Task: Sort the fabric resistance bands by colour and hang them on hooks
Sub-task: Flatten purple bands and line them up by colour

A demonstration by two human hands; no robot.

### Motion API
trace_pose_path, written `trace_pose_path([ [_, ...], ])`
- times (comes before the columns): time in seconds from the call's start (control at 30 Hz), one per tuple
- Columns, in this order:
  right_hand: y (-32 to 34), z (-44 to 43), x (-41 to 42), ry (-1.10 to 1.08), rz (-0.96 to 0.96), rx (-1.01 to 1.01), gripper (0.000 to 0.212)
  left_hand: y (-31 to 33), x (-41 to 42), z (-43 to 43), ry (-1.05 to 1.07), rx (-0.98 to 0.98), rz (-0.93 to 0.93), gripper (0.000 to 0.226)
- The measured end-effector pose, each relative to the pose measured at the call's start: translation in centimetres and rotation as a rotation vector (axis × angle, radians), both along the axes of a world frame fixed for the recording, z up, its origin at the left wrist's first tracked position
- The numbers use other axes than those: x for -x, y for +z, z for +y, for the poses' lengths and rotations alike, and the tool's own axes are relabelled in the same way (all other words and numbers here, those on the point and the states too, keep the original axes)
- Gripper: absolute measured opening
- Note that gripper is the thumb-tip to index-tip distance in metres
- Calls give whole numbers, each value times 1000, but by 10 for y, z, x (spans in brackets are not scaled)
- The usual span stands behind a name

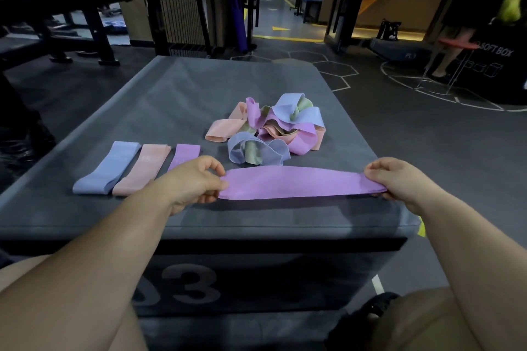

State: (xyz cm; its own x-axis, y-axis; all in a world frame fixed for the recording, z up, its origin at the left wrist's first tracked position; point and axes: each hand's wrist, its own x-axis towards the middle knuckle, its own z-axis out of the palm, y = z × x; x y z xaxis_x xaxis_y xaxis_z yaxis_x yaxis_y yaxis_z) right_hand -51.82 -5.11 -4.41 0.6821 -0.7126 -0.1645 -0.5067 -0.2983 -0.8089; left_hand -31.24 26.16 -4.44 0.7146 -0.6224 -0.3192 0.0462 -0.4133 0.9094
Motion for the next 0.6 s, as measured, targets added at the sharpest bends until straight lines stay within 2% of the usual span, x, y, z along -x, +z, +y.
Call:
trace_pose_path([
  [0.2,-1,-2,5,11,55,212,6,-8,-1,2,-20,-61,-109,26],
  [0.3,-5,-2,3,46,77,241,5,-9,-1,1,-85,-114,-202,35],
  [0.6,-7,-5,3,40,105,286,5,-10,-5,2,-209,-194,-293,37],
])
